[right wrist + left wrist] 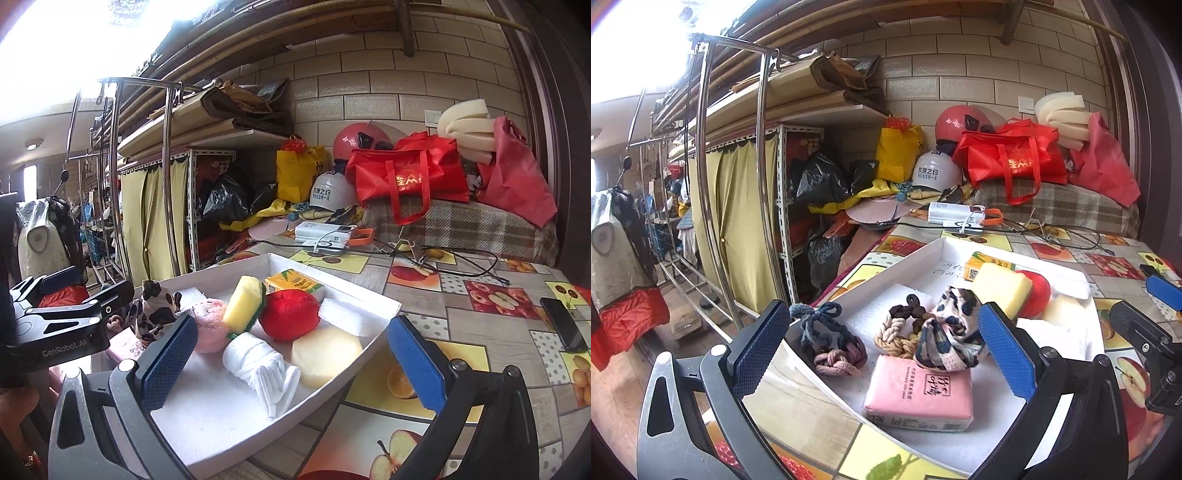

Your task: Organize soft objects

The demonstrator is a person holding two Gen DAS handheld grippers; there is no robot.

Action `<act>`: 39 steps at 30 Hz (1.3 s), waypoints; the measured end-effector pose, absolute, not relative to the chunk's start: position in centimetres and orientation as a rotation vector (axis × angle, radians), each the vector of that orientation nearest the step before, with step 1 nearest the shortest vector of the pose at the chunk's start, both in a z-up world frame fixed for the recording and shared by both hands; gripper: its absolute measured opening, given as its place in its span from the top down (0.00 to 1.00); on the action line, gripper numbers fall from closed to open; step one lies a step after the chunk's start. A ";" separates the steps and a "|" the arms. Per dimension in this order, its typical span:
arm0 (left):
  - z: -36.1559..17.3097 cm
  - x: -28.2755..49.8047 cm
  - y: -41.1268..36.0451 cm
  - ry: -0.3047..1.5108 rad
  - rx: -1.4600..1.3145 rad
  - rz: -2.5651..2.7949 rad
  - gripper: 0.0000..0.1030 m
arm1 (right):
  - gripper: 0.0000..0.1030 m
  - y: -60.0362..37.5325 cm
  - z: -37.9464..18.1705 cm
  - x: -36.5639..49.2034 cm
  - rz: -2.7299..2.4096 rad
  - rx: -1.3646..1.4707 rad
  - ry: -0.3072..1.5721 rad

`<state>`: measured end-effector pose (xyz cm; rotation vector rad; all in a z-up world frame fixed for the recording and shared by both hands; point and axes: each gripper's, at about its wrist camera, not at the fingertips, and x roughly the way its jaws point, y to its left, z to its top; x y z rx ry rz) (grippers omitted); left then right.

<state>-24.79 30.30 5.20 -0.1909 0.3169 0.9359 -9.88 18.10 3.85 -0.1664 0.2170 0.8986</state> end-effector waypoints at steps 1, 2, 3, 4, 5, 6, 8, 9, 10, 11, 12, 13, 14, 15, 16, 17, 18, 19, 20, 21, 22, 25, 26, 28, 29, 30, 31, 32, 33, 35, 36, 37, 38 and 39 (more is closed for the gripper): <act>5.2 -24.8 29.7 0.317 -0.194 0.928 0.00 | 0.00 17.7 3.8 -9.9 0.897 -0.167 0.218; 5.2 -24.7 28.9 0.317 -0.190 0.919 0.00 | 0.00 17.3 3.8 -9.9 0.893 -0.167 0.218; 5.2 -24.5 28.1 0.321 -0.185 0.907 0.00 | 0.00 16.8 3.8 -9.9 0.890 -0.167 0.219; 5.2 -24.2 27.4 0.330 -0.186 0.888 0.00 | 0.00 16.3 3.7 -9.9 0.886 -0.166 0.219; 5.1 -23.8 26.7 0.341 -0.191 0.864 0.00 | 0.00 15.7 3.7 -9.9 0.882 -0.164 0.220; 5.2 -23.3 26.0 0.352 -0.196 0.837 0.00 | 0.00 15.1 3.7 -9.8 0.875 -0.162 0.223; 5.2 -22.4 24.8 0.367 -0.199 0.808 0.00 | 0.00 13.9 3.7 -9.6 0.860 -0.156 0.227; 5.2 -21.9 24.1 0.374 -0.204 0.797 0.00 | 0.00 13.2 3.7 -9.4 0.850 -0.155 0.231; 5.3 -21.5 23.6 0.378 -0.217 0.783 0.00 | 0.00 12.4 3.6 -9.2 0.834 -0.158 0.235; 5.3 -21.1 23.2 0.385 -0.233 0.770 0.00 | 0.00 11.6 3.6 -9.0 0.821 -0.159 0.238; 5.2 -20.7 22.8 0.397 -0.248 0.761 0.00 | 0.00 10.7 3.6 -8.8 0.809 -0.157 0.239; 5.1 -20.1 22.2 0.418 -0.256 0.753 0.00 | 0.00 9.6 3.6 -8.6 0.795 -0.152 0.237; 5.1 -19.6 21.5 0.439 -0.244 0.750 0.00 | 0.00 8.4 3.7 -8.4 0.777 -0.149 0.232; 5.1 -19.0 20.7 0.451 -0.216 0.751 0.00 | 0.00 7.2 3.7 -8.2 0.758 -0.148 0.227; 5.2 -18.7 19.9 0.452 -0.189 0.743 0.00 | 0.00 6.0 3.7 -8.0 0.742 -0.147 0.224; 5.4 -18.3 19.3 0.448 -0.175 0.731 0.00 | 0.00 4.6 3.7 -7.7 0.725 -0.144 0.228; 5.4 -18.0 18.7 0.447 -0.167 0.721 0.00 | 0.00 3.2 3.8 -7.4 0.705 -0.137 0.234; 5.4 -17.7 18.2 0.451 -0.163 0.712 0.00 | 0.00 1.8 3.8 -7.1 0.685 -0.128 0.239; 5.3 -17.4 17.6 0.454 -0.159 0.704 0.00 | 0.00 0.4 3.9 -6.9 0.663 -0.121 0.240; 5.4 -17.2 17.2 0.452 -0.162 0.699 0.00 | 0.00 -0.9 3.9 -6.9 0.638 -0.118 0.237; 5.4 -17.1 16.8 0.445 -0.167 0.701 0.00 | 0.00 -2.2 4.0 -6.8 0.613 -0.117 0.233; 5.8 -17.2 15.9 0.409 -0.188 0.741 0.00 | 0.00 -6.2 4.4 -7.2 0.550 -0.082 0.192; 5.9 -17.2 15.6 0.402 -0.189 0.756 0.00 | 0.00 -7.4 4.7 -7.5 0.535 -0.060 0.166; 5.9 -16.8 14.9 0.412 -0.164 0.787 0.00 | 0.00 -9.7 5.2 -8.3 0.516 -0.012 0.102; 5.9 -16.3 14.5 0.429 -0.138 0.811 0.00 | 0.00 -10.6 5.4 -8.7 0.503 0.017 0.074; 5.8 -15.8 14.1 0.453 -0.110 0.834 0.00 | 0.00 -11.4 5.6 -8.9 0.487 0.050 0.058; 5.6 -15.3 13.8 0.478 -0.088 0.848 0.00 | 0.00 -11.9 5.7 -8.9 0.453 0.079 0.060; 5.5 -14.8 13.5 0.499 -0.078 0.844 0.00 | 0.00 -12.1 5.7 -8.7 0.409 0.096 0.081; 5.3 -14.4 13.3 0.515 -0.080 0.827 0.00 | 0.00 -12.2 5.6 -8.3 0.388 0.099 0.109; 5.0 -13.8 12.7 0.531 -0.081 0.804 0.00 | 0.00 -12.0 5.4 -7.5 0.398 0.098 0.170; 5.0 -13.6 12.4 0.531 -0.074 0.795 0.00 | 0.00 -12.0 5.3 -7.3 0.391 0.097 0.189; 5.0 -13.5 12.1 0.529 -0.067 0.785 0.00 | 0.00 -12.0 5.2 -7.1 0.380 0.093 0.200; 5.0 -13.4 11.9 0.527 -0.063 0.783 0.00 | 0.00 -12.0 5.1 -7.0 0.381 0.092 0.208; 5.0 -13.3 11.9 0.523 -0.061 0.785 0.00 | 0.00 -12.1 5.0 -6.8 0.387 0.094 0.220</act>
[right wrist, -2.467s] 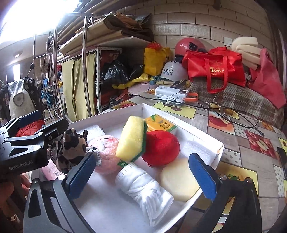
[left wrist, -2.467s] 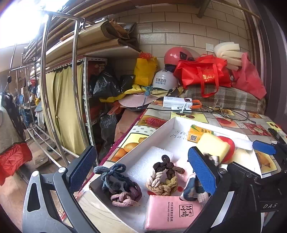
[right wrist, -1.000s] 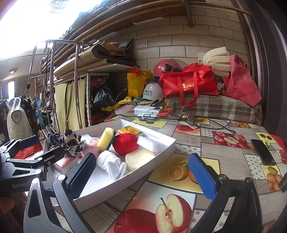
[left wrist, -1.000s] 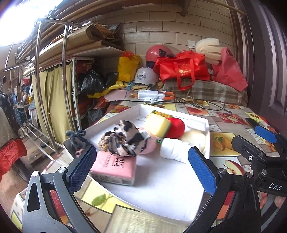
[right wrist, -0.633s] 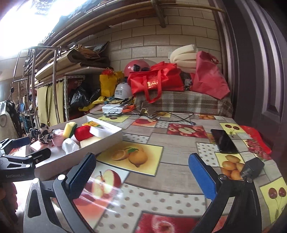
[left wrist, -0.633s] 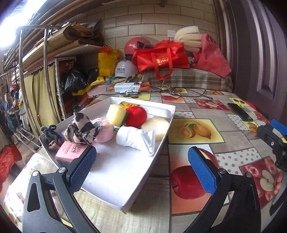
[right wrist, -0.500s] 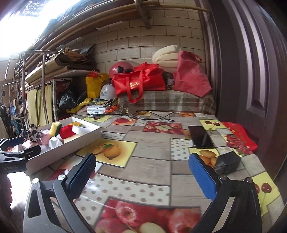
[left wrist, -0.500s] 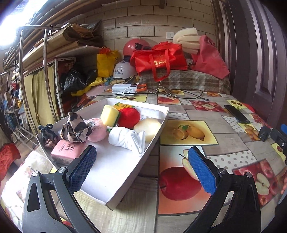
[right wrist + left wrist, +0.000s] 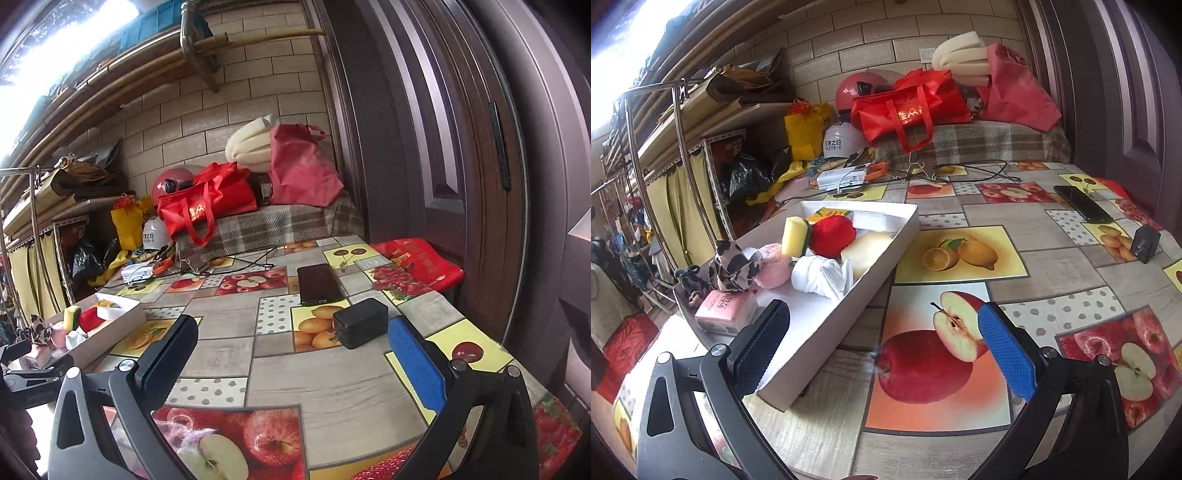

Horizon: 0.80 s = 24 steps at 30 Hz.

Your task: Organize soft objects

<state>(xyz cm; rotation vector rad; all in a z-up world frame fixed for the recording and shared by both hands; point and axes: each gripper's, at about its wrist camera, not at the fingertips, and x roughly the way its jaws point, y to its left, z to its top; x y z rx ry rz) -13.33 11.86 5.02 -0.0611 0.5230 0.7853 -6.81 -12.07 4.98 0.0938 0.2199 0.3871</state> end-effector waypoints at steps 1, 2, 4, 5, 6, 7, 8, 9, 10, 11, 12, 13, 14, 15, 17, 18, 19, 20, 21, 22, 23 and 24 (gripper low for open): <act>5.0 -13.3 11.8 0.522 -0.061 0.790 0.00 | 0.00 -12.1 4.8 -6.6 0.387 0.094 0.236; 5.0 -13.2 11.9 0.525 -0.063 0.798 0.00 | 0.00 -12.0 4.7 -6.3 0.378 0.094 0.252; 4.9 -13.3 12.1 0.528 -0.078 0.803 0.00 | 0.00 -12.2 4.4 -6.0 0.366 0.098 0.279; 4.9 -13.3 12.2 0.527 -0.089 0.803 0.00 | 0.00 -12.3 4.3 -5.8 0.367 0.102 0.290; 4.9 -13.4 12.3 0.526 -0.099 0.803 0.00 | 0.00 -12.4 4.2 -5.7 0.368 0.105 0.298; 4.9 -13.5 12.5 0.524 -0.110 0.803 0.00 | 0.00 -12.4 4.2 -5.7 0.368 0.108 0.303; 4.9 -13.6 12.6 0.523 -0.118 0.804 0.00 | 0.00 -12.5 4.1 -5.6 0.370 0.110 0.306; 4.9 -13.7 12.7 0.521 -0.125 0.805 0.00 | 0.00 -12.5 4.1 -5.6 0.371 0.113 0.310; 4.8 -13.7 12.8 0.520 -0.130 0.805 0.00 | 0.00 -12.6 4.1 -5.6 0.371 0.115 0.312; 4.8 -13.7 12.9 0.519 -0.134 0.805 0.00 | 0.00 -12.6 4.1 -5.6 0.369 0.116 0.313; 4.8 -13.8 12.9 0.520 -0.136 0.805 0.00 | 0.00 -12.6 4.1 -5.5 0.368 0.115 0.312; 4.8 -13.8 12.8 0.520 -0.136 0.805 0.00 | 0.00 -12.7 4.0 -5.5 0.369 0.117 0.312; 4.8 -13.8 12.8 0.520 -0.134 0.805 0.00 | 0.00 -12.7 4.0 -5.5 0.367 0.116 0.311; 4.8 -13.7 12.8 0.520 -0.131 0.805 0.00 | 0.00 -12.7 4.0 -5.6 0.366 0.116 0.308; 4.8 -13.7 12.8 0.519 -0.126 0.803 0.00 | 0.00 -12.7 4.1 -5.7 0.366 0.112 0.301; 4.8 -13.7 12.8 0.518 -0.124 0.801 0.00 | 0.00 -12.6 4.1 -5.7 0.366 0.108 0.298; 4.8 -13.7 12.8 0.518 -0.123 0.800 0.00 | 0.00 -12.5 4.2 -5.8 0.366 0.103 0.295; 4.8 -13.7 12.7 0.518 -0.124 0.799 0.00 | 0.00 -12.3 4.2 -5.8 0.365 0.097 0.292; 4.8 -13.6 12.7 0.518 -0.126 0.797 0.00 | 0.00 -12.2 4.2 -5.9 0.365 0.091 0.290; 4.8 -13.6 12.7 0.517 -0.127 0.796 0.00 | 0.00 -12.1 4.3 -6.0 0.366 0.085 0.287; 4.8 -13.6 12.7 0.515 -0.129 0.795 0.00 | 0.00 -12.0 4.3 -6.1 0.366 0.079 0.283; 4.8 -13.6 12.7 0.514 -0.132 0.794 0.00 | 0.00 -11.9 4.3 -6.2 0.366 0.074 0.280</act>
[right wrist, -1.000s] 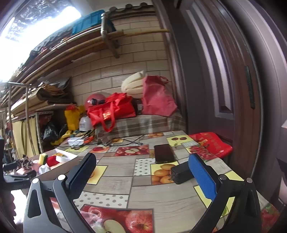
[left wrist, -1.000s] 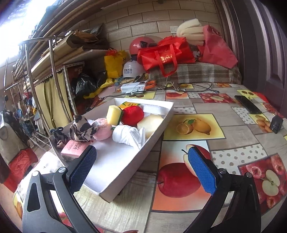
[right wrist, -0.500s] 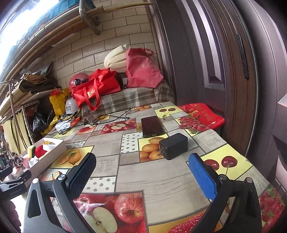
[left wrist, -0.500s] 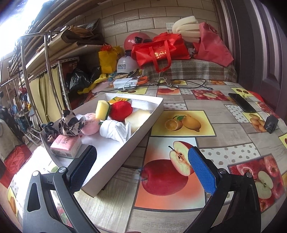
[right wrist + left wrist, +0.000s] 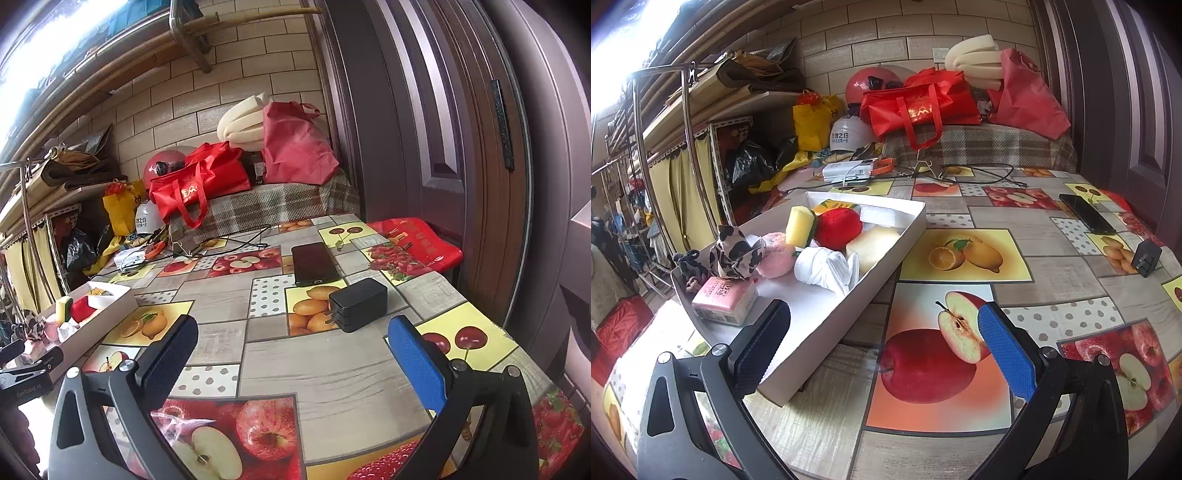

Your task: Organize soft objects

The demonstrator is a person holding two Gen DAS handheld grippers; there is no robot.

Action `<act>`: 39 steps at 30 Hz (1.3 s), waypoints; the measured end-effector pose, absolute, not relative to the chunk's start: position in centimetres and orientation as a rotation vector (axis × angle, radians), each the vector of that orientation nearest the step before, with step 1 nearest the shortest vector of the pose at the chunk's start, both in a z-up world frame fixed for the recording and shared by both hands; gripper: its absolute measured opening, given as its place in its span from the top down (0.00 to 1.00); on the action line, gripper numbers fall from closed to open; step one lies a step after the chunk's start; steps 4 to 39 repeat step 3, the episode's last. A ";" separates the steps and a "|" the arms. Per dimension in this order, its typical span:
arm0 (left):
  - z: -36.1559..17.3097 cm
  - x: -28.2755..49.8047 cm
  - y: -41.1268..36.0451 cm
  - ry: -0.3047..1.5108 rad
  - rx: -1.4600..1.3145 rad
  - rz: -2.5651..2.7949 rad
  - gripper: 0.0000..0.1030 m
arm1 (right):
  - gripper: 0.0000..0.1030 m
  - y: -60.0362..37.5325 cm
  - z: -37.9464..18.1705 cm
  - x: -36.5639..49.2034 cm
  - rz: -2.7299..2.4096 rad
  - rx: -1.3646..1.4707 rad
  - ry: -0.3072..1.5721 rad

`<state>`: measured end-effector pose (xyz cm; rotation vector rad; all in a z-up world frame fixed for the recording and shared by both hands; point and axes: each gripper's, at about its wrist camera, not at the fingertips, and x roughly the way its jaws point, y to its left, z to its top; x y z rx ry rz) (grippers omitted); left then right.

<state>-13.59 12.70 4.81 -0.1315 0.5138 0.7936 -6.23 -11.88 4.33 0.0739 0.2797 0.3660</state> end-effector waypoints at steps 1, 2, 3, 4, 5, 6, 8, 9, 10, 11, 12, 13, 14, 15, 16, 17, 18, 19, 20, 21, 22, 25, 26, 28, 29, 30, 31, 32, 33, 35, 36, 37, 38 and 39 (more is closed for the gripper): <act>4.8 -13.6 12.7 0.514 -0.134 0.792 0.00 | 0.00 -11.8 4.4 -6.3 0.367 0.070 0.277; 4.8 -13.6 12.7 0.515 -0.135 0.791 0.00 | 0.00 -11.8 4.4 -6.4 0.367 0.067 0.274; 4.8 -13.5 12.7 0.517 -0.136 0.790 0.00 | 0.00 -11.7 4.4 -6.4 0.367 0.065 0.272; 4.8 -13.5 12.7 0.517 -0.136 0.790 0.00 | 0.00 -11.7 4.4 -6.4 0.367 0.065 0.272; 4.8 -13.5 12.7 0.517 -0.136 0.790 0.00 | 0.00 -11.7 4.4 -6.4 0.367 0.065 0.272; 4.8 -13.5 12.7 0.517 -0.136 0.790 0.00 | 0.00 -11.7 4.4 -6.4 0.367 0.065 0.272; 4.8 -13.5 12.7 0.517 -0.136 0.790 0.00 | 0.00 -11.7 4.4 -6.4 0.367 0.065 0.272; 4.8 -13.5 12.7 0.517 -0.136 0.790 0.00 | 0.00 -11.7 4.4 -6.4 0.367 0.065 0.272; 4.8 -13.5 12.7 0.517 -0.136 0.790 0.00 | 0.00 -11.7 4.4 -6.4 0.367 0.065 0.272; 4.8 -13.5 12.7 0.517 -0.136 0.790 0.00 | 0.00 -11.7 4.4 -6.4 0.367 0.065 0.272; 4.8 -13.5 12.7 0.517 -0.136 0.790 0.00 | 0.00 -11.7 4.4 -6.4 0.367 0.065 0.272; 4.8 -13.5 12.7 0.517 -0.136 0.790 0.00 | 0.00 -11.7 4.4 -6.4 0.367 0.065 0.272; 4.8 -13.5 12.7 0.517 -0.136 0.790 0.00 | 0.00 -11.7 4.4 -6.4 0.367 0.065 0.272; 4.8 -13.5 12.7 0.517 -0.136 0.790 0.00 | 0.00 -11.7 4.4 -6.4 0.367 0.065 0.272; 4.8 -13.5 12.7 0.517 -0.136 0.790 0.00 | 0.00 -11.7 4.4 -6.4 0.367 0.065 0.272; 4.8 -13.5 12.7 0.517 -0.136 0.790 0.00 | 0.00 -11.7 4.4 -6.4 0.367 0.065 0.272; 4.8 -13.5 12.7 0.517 -0.136 0.790 0.00 | 0.00 -11.7 4.4 -6.4 0.367 0.065 0.272; 4.8 -13.5 12.7 0.517 -0.136 0.790 0.00 | 0.00 -11.7 4.4 -6.4 0.367 0.065 0.272; 4.8 -13.5 12.7 0.517 -0.136 0.790 0.00 | 0.00 -11.7 4.4 -6.4 0.367 0.065 0.272; 4.8 -13.5 12.7 0.517 -0.136 0.790 0.00 | 0.00 -11.7 4.4 -6.4 0.367 0.065 0.272; 4.8 -13.5 12.7 0.517 -0.136 0.790 0.00 | 0.00 -11.7 4.4 -6.4 0.367 0.065 0.272; 4.8 -13.5 12.7 0.517 -0.136 0.790 0.00 | 0.00 -11.7 4.4 -6.4 0.367 0.065 0.272; 4.8 -13.5 12.7 0.517 -0.136 0.790 0.00 | 0.00 -11.7 4.4 -6.4 0.367 0.065 0.272; 4.8 -13.5 12.7 0.517 -0.136 0.790 0.00 | 0.00 -11.7 4.4 -6.4 0.367 0.065 0.272; 4.8 -13.5 12.7 0.517 -0.136 0.790 0.00 | 0.00 -11.7 4.4 -6.4 0.367 0.065 0.272; 4.8 -13.5 12.7 0.517 -0.136 0.790 0.00 | 0.00 -11.7 4.4 -6.4 0.367 0.065 0.272; 4.8 -13.5 12.7 0.517 -0.136 0.790 0.00 | 0.00 -11.7 4.4 -6.4 0.367 0.065 0.272; 4.8 -13.5 12.7 0.517 -0.136 0.790 0.00 | 0.00 -11.7 4.4 -6.4 0.367 0.065 0.272; 4.8 -13.5 12.7 0.517 -0.136 0.790 0.00 | 0.00 -11.7 4.4 -6.4 0.367 0.065 0.272; 4.8 -13.5 12.7 0.517 -0.136 0.790 0.00 | 0.00 -11.7 4.4 -6.4 0.367 0.065 0.272; 4.8 -13.5 12.7 0.517 -0.136 0.790 0.00 | 0.00 -11.7 4.4 -6.4 0.367 0.065 0.272; 4.8 -13.5 12.7 0.517 -0.136 0.790 0.00 | 0.00 -11.7 4.4 -6.4 0.367 0.065 0.272; 4.8 -13.5 12.7 0.517 -0.136 0.790 0.00 | 0.00 -11.7 4.4 -6.4 0.367 0.065 0.272; 4.8 -13.5 12.7 0.517 -0.136 0.790 0.00 | 0.00 -11.7 4.4 -6.4 0.367 0.065 0.272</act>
